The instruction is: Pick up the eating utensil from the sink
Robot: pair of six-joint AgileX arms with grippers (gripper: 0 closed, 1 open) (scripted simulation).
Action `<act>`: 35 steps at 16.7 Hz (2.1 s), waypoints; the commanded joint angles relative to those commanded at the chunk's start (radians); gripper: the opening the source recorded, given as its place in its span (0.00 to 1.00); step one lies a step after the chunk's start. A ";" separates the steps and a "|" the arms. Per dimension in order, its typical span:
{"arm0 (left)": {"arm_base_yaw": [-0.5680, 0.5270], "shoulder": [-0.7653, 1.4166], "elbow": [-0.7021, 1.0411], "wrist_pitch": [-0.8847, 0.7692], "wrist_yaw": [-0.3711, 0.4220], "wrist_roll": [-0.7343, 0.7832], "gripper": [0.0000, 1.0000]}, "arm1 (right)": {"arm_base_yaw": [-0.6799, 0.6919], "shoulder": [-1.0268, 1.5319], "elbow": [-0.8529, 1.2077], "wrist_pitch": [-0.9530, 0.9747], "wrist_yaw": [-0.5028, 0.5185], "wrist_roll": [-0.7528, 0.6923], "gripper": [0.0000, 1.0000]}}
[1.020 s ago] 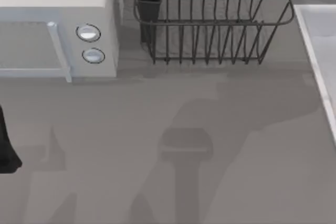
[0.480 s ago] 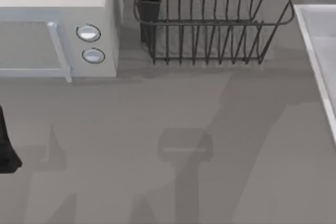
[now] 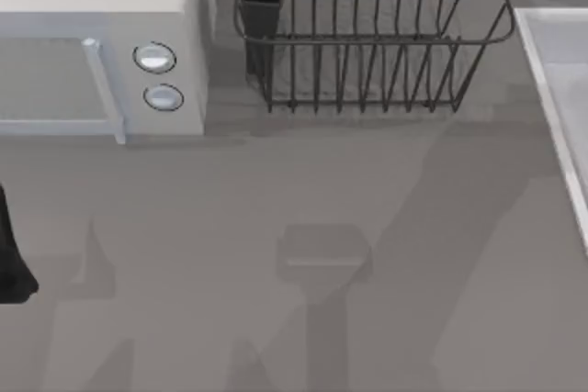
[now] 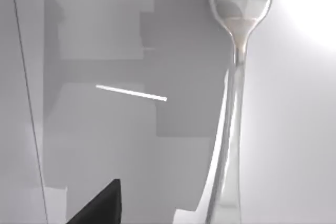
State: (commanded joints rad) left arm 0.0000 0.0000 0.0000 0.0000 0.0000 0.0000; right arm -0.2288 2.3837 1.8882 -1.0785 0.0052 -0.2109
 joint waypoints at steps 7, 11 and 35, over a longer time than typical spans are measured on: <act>0.000 0.000 0.000 0.000 0.000 0.000 1.00 | -0.003 0.156 -0.143 0.306 0.002 0.002 1.00; 0.000 0.000 0.000 0.000 0.000 0.000 1.00 | -0.004 0.166 -0.151 0.320 0.002 0.002 1.00; 0.000 0.000 0.000 0.000 0.000 0.000 1.00 | -0.001 0.118 -0.135 0.303 -0.008 0.011 0.00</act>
State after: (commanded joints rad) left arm 0.0000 0.0000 0.0000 0.0000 0.0000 0.0000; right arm -0.2296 2.5016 1.7531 -0.7753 -0.0030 -0.2004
